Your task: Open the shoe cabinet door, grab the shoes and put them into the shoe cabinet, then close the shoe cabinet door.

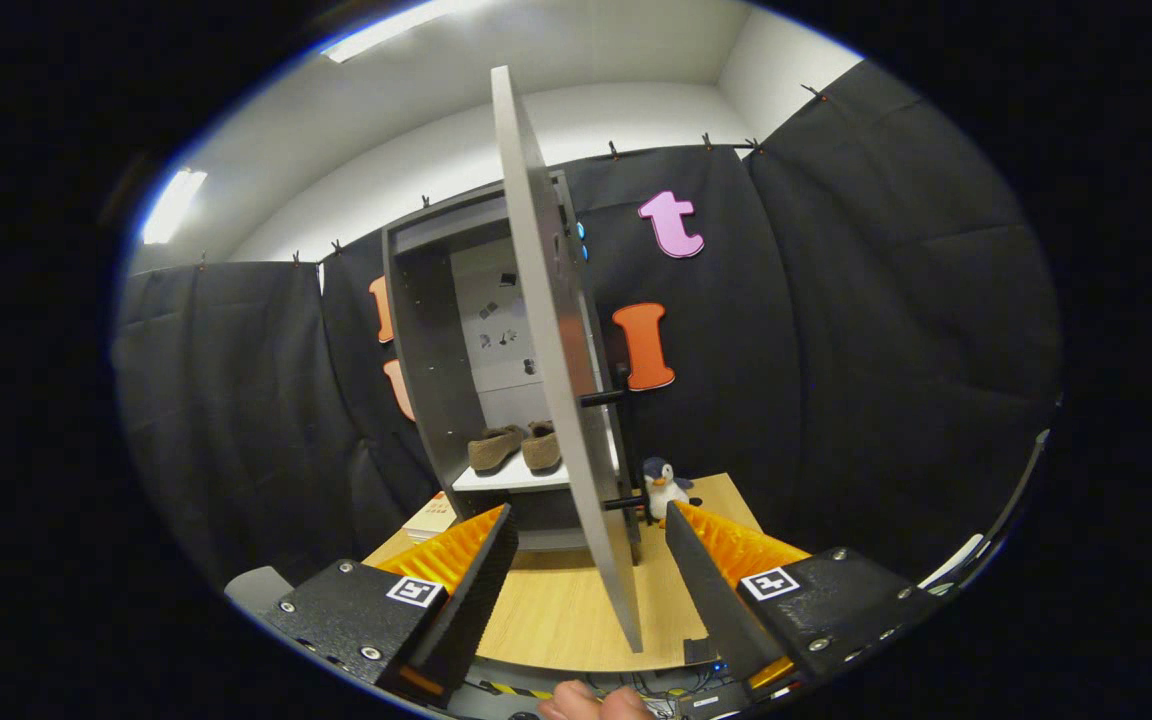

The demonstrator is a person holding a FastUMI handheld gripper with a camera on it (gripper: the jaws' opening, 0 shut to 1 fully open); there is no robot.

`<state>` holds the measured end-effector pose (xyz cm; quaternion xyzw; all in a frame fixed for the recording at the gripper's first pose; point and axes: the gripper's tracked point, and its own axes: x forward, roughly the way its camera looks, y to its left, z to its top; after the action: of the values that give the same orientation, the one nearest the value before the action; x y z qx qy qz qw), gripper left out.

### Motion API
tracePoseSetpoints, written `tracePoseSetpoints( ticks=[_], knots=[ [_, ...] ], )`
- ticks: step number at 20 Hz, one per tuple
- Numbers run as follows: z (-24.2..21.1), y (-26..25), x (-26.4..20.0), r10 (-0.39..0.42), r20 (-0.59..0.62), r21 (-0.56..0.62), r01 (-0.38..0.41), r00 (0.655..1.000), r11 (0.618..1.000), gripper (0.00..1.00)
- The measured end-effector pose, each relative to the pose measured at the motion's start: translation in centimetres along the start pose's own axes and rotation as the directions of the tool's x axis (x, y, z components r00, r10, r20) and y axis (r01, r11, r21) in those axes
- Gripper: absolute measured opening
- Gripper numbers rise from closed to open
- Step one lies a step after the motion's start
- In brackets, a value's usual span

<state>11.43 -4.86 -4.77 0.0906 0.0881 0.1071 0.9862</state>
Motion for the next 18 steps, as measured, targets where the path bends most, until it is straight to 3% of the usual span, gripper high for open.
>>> tracePoseSetpoints(
  ticks=[3, 7, 11, 18],
  knots=[
    [0.3, -3.1, 1.2, -0.043, 0.017, -0.011, 0.043, 0.999, 0.999, 0.94],
    [-0.1, -4.3, 3.6, -0.043, 0.007, -0.002, 0.043, 0.999, 0.999, 0.94],
    [0.1, -3.6, 5.9, -0.021, 0.004, 0.002, 0.021, 1.0, 1.0, 0.94],
    [0.1, -1.7, 6.6, -0.088, 0.019, -0.072, 0.089, 0.996, 0.993, 0.91]
  ],
)
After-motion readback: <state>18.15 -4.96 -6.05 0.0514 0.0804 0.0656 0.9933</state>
